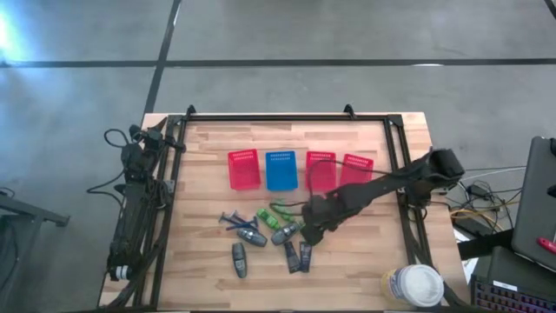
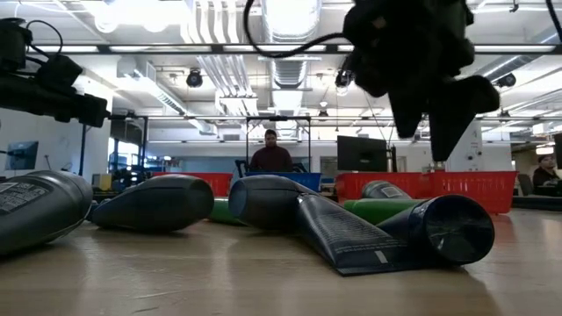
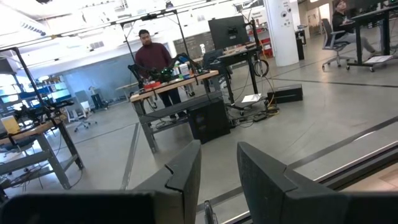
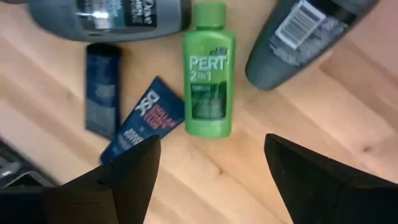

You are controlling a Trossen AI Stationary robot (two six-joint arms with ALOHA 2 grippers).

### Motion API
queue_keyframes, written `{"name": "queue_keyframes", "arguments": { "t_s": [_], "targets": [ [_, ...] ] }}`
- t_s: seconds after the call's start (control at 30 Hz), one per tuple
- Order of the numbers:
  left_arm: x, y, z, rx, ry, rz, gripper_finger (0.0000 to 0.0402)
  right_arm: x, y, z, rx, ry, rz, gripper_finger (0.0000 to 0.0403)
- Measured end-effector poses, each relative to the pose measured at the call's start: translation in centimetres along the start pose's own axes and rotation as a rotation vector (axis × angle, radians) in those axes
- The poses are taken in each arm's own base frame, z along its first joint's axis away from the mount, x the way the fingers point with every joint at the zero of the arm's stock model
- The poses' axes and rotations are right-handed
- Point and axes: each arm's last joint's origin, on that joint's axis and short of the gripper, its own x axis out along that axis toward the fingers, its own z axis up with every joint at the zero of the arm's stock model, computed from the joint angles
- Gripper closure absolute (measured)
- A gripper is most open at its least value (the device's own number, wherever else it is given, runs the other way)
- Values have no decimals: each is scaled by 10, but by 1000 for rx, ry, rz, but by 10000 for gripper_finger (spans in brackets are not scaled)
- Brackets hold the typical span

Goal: Pick & Place Travel size toiletries
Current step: Put the green shampoo into the right red bin

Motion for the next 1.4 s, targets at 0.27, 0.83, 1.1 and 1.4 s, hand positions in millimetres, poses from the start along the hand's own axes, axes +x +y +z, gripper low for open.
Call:
{"name": "queue_keyframes", "arguments": {
  "t_s": [0.27,0.83,1.1,1.4],
  "targets": [
    [0,0,0,0,0,0,291,42,15,9,15,-41,-89,119],
    [0,0,-1,-1,6,-2,291,79,41,15,-94,-39,-256,142],
    [0,0,-1,-2,9,-2,291,67,32,14,-151,-54,-334,266],
    [0,0,-1,-3,15,-4,291,-50,25,-16,100,-235,-190,297]
  ]
}}
